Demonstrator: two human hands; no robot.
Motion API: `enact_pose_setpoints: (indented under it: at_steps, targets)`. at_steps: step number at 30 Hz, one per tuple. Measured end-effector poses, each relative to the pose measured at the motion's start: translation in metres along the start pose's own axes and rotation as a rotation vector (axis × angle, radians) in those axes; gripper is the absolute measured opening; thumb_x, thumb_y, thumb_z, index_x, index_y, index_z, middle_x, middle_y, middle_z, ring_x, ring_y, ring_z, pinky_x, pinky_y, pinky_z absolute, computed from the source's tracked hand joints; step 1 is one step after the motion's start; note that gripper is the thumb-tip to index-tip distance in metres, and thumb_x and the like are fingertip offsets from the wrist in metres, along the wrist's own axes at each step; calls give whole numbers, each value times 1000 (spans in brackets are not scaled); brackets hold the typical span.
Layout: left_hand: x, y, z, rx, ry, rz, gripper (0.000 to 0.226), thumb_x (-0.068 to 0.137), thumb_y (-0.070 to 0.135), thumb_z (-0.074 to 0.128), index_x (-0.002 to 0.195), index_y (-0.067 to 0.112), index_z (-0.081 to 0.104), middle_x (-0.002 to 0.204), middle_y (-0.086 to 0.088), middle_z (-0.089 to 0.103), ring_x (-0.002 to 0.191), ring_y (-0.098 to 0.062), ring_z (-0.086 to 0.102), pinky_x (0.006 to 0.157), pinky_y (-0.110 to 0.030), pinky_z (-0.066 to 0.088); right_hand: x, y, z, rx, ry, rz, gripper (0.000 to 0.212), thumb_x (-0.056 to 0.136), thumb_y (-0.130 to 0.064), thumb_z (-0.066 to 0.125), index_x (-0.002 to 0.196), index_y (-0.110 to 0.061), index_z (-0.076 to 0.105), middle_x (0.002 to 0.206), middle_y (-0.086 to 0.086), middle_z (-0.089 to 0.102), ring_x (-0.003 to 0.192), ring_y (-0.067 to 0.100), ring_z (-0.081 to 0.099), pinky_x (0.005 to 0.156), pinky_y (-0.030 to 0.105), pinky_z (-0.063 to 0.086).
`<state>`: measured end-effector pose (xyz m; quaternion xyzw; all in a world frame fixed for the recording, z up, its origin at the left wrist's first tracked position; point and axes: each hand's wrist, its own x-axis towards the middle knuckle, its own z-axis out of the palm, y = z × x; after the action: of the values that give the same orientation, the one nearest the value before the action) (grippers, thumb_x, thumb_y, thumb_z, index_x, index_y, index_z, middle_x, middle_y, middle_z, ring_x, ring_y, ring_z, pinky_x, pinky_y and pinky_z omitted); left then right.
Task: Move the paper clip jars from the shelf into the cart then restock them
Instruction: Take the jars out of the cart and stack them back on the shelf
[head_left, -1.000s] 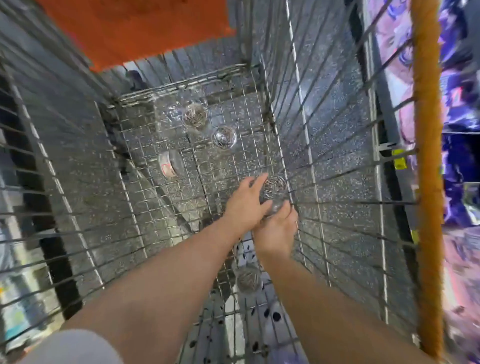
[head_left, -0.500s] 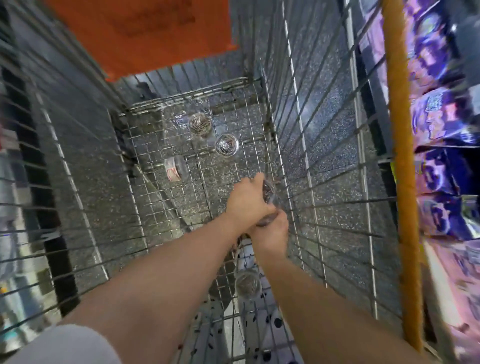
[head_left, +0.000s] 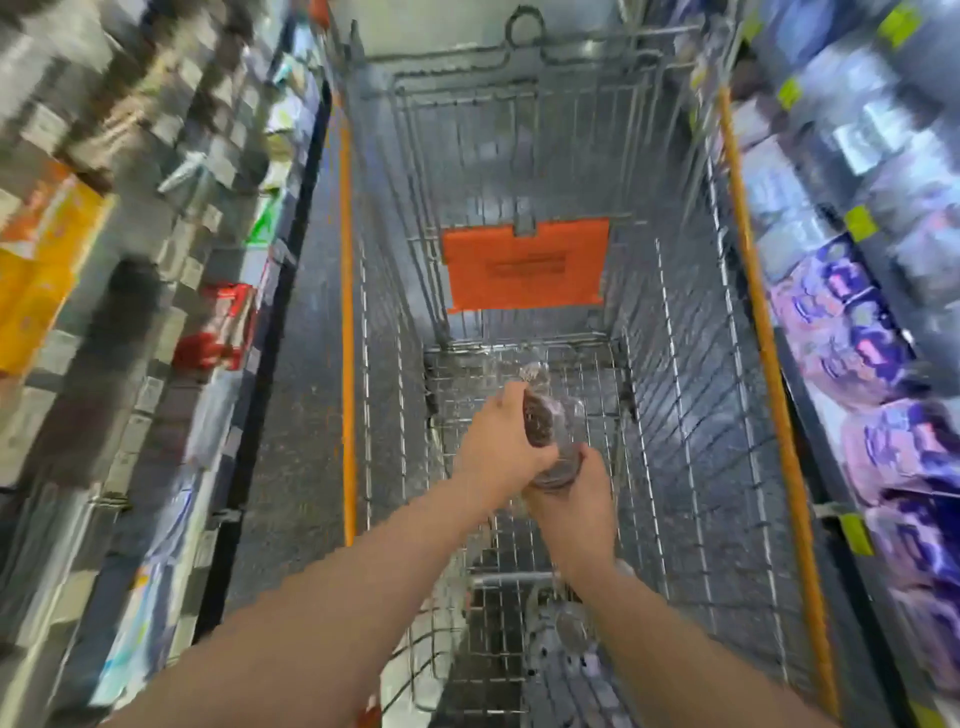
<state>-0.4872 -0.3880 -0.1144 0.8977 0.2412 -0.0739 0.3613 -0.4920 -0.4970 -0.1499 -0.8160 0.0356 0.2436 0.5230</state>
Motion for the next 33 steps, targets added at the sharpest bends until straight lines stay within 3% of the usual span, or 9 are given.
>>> enact_pose_setpoints:
  at_steps: [3, 6, 10, 15, 19, 24, 27, 30, 33]
  targets:
    - [-45, 4, -58, -43, 99, 70, 58, 76, 31, 69, 123, 20, 37, 109, -8, 54, 96, -27, 55, 74, -28, 41, -42, -41, 2, -33, -38, -179, 30, 65, -33, 75, 85, -29, 53, 82, -3, 64, 67, 12, 62, 52, 28, 48]
    - [-103, 4, -124, -69, 243, 113, 61, 72, 35, 72, 123, 19, 41, 111, -6, 58, 102, -26, 57, 79, -29, 42, -95, -91, 10, -62, -42, -332, 34, 68, -28, 79, 85, -34, 50, 82, -9, 64, 66, 1, 60, 50, 14, 43]
    - [-187, -10, -213, -120, 407, 156, 66, 65, 45, 71, 118, 17, 43, 107, -9, 63, 100, -30, 59, 75, -32, 41, -167, -153, 41, -110, -71, -562, 43, 63, -27, 83, 90, -33, 51, 89, -10, 63, 82, 14, 61, 68, 30, 45]
    - [-287, -37, -312, -68, 662, 146, 63, 73, 41, 74, 120, 17, 39, 112, -2, 59, 102, -24, 57, 62, -21, 25, -264, -222, 98, -63, -166, -784, 47, 65, -29, 81, 99, -31, 48, 89, -9, 61, 85, 14, 60, 68, 27, 41]
    - [-358, -57, -381, -60, 820, 126, 62, 73, 40, 75, 119, 18, 40, 107, 1, 56, 96, -19, 55, 65, -21, 30, -331, -271, 145, -64, -324, -943, 47, 67, -37, 78, 101, -38, 46, 90, -13, 62, 82, 10, 60, 69, 27, 46]
    - [-436, -87, -449, -93, 1023, 68, 55, 74, 42, 72, 112, 27, 36, 93, 10, 50, 85, -15, 53, 67, -28, 38, -402, -326, 198, 11, -547, -1099, 46, 68, -39, 77, 99, -42, 43, 86, -22, 58, 77, -6, 55, 59, 11, 42]
    - [-475, -110, -484, -171, 1107, 47, 63, 70, 37, 76, 116, 40, 34, 98, 7, 60, 86, -16, 60, 70, -29, 49, -438, -354, 233, 33, -688, -1161, 48, 61, -46, 76, 97, -42, 46, 89, -20, 61, 81, -7, 57, 58, 10, 43]
    - [-513, -135, -515, -369, 1145, 86, 63, 65, 33, 76, 114, 53, 43, 104, 0, 66, 92, -19, 66, 84, -41, 54, -470, -380, 270, 24, -823, -1195, 39, 63, -43, 76, 92, -41, 49, 87, -18, 62, 78, -5, 58, 62, 15, 47]
    - [-547, -154, -543, -490, 1207, 100, 59, 73, 17, 74, 118, 46, 49, 108, -4, 66, 98, -20, 66, 86, -37, 55, -500, -407, 305, 4, -955, -1273, 42, 63, -43, 75, 99, -39, 51, 86, -18, 62, 79, -6, 57, 63, 17, 44]
